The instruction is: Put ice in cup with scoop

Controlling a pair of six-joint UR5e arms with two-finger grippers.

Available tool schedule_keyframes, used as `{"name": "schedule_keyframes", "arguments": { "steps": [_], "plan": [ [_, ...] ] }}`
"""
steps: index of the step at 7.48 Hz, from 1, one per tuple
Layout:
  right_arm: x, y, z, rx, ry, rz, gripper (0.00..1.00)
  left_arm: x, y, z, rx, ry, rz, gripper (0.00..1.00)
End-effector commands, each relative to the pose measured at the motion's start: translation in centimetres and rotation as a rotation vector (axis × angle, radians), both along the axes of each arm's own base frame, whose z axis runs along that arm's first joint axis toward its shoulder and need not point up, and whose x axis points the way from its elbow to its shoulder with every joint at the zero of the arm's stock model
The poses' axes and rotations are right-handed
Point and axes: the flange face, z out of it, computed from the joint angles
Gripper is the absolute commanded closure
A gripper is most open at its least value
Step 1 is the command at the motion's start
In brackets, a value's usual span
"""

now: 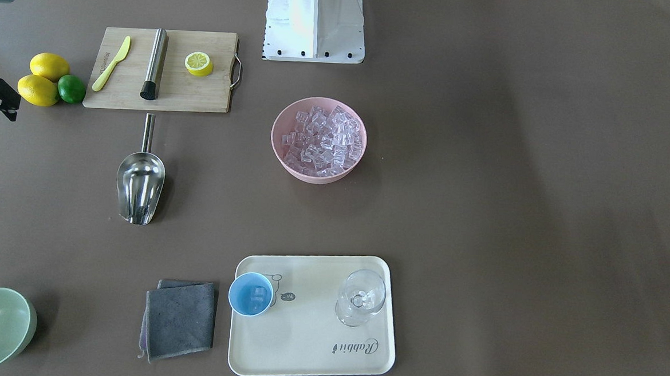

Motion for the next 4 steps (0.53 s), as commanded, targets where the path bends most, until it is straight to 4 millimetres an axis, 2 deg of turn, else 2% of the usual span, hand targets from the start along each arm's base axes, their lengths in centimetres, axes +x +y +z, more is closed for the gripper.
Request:
{"name": "schedule_keyframes", "arguments": {
  "steps": [1, 2, 4],
  "plan": [
    [8.8, 1.9, 5.2, 0.017, -0.048, 0.043, 0.01, 0.0, 0.0, 0.0, -0.002, -0.001, -0.001, 0.01],
    [9.6, 2.1, 6.5, -0.006, -0.052, 0.062, 0.0, -0.1, 0.0, 0.1, -0.002, 0.0, -0.003, 0.01],
    [9.6, 2.2, 7.5, -0.029, -0.054, 0.067, 0.0, 0.0, 0.0, 0.1, -0.003, -0.001, -0.001, 0.01]
  ]
}}
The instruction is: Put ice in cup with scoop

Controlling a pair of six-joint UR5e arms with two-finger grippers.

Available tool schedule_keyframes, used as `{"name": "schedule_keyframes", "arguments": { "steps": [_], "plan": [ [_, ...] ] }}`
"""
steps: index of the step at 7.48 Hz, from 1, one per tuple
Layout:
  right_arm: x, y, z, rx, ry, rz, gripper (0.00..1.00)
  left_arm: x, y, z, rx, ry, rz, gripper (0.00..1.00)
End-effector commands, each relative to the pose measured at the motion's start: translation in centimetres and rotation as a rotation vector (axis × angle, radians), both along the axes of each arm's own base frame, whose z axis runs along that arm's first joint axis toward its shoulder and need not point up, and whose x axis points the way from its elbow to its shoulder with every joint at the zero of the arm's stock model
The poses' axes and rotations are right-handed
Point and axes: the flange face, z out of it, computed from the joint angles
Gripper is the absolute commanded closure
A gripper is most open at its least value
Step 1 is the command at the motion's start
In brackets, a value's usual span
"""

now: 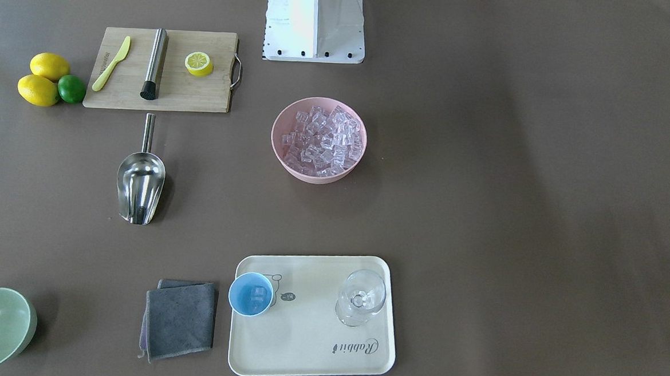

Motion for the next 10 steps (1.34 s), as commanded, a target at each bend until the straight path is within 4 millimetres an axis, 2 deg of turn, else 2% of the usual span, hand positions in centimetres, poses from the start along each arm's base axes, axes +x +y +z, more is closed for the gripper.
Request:
{"name": "schedule_keyframes", "arguments": {
  "steps": [1, 3, 5, 10],
  "plan": [
    [0.37, 0.08, 1.33, -0.028, -0.018, 0.012, 0.0, 0.01, 0.0, 0.02, 0.0, -0.001, 0.001, 0.01],
    [0.14, 0.17, 1.08, -0.031, -0.066, 0.017, 0.0, -0.05, 0.02, 0.02, -0.001, 0.0, -0.001, 0.01],
    [0.22, 0.38, 1.84, -0.053, -0.062, 0.027, 0.0, 0.01, 0.0, 0.02, -0.001, 0.0, 0.0, 0.01],
    [0.29, 0.16, 1.92, -0.049, -0.045, 0.024, 0.0, 0.01, -0.01, -0.05, 0.001, -0.001, 0.0, 0.01]
  ]
}}
